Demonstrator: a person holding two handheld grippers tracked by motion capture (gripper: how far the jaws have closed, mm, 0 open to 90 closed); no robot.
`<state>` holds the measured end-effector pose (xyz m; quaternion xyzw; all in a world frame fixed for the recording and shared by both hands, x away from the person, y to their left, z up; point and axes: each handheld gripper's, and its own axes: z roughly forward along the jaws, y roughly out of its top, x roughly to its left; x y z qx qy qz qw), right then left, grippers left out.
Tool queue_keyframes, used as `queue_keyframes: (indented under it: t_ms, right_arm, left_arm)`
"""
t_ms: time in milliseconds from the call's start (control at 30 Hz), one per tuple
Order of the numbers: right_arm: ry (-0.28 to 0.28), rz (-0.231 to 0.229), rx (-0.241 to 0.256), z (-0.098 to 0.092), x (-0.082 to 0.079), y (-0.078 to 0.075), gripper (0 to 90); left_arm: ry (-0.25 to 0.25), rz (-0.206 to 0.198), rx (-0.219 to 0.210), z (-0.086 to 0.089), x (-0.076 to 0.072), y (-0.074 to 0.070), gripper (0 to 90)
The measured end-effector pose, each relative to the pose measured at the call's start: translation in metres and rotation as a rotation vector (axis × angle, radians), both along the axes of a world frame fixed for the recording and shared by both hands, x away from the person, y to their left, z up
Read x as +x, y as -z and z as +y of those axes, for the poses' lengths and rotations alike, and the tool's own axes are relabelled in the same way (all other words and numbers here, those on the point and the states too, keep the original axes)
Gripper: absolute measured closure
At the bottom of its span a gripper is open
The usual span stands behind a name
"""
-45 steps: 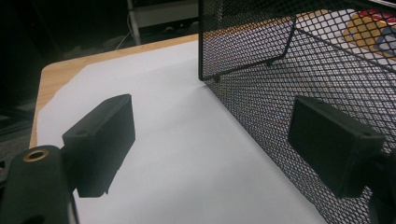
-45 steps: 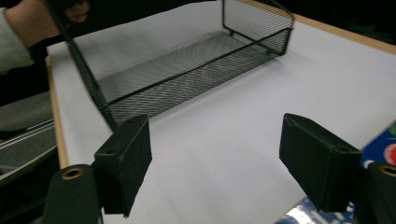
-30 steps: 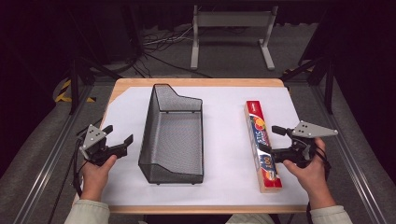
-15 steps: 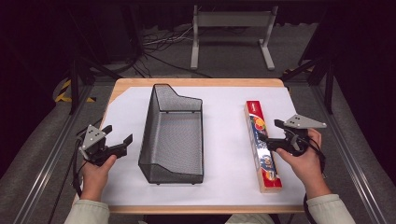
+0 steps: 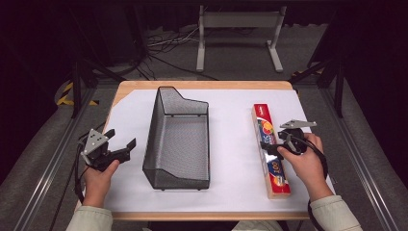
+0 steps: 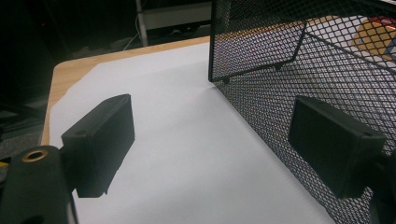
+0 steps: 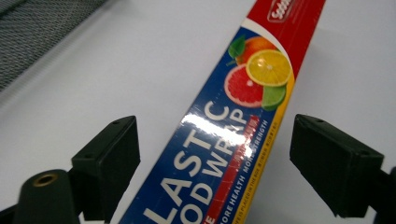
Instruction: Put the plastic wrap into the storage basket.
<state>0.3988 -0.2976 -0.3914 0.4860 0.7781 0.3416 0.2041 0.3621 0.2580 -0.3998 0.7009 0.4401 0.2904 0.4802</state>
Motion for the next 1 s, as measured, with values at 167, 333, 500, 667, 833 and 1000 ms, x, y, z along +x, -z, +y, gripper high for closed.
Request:
queue_keyframes:
  t_ms: [167,333,500,667,833,1000]
  right_arm:
    - [0.023,0.085,-0.004,0.002,0.006,0.010,16.1]
    - [0.054,0.144,0.001,0.004,0.009,0.014,14.3]
    - [0.043,0.209,-0.021,0.008,0.013,0.017,16.2]
    - [0.066,0.246,-0.059,0.014,0.013,0.020,15.8]
    - [0.113,0.268,-0.081,0.019,0.012,0.022,20.0]
    - [0.168,0.283,-0.063,0.021,0.008,0.021,24.2]
  left_arm:
    - [0.002,0.002,0.001,0.000,0.000,0.000,15.5]
    - [0.005,0.002,0.003,0.000,0.000,0.000,15.4]
    - [0.005,0.002,0.004,0.000,0.000,0.000,15.4]
    - [0.007,0.006,0.009,-0.001,0.001,0.000,15.5]
    - [0.008,0.006,0.014,-0.002,0.001,0.001,15.4]
    - [-0.008,0.013,0.023,-0.002,0.002,0.001,15.9]
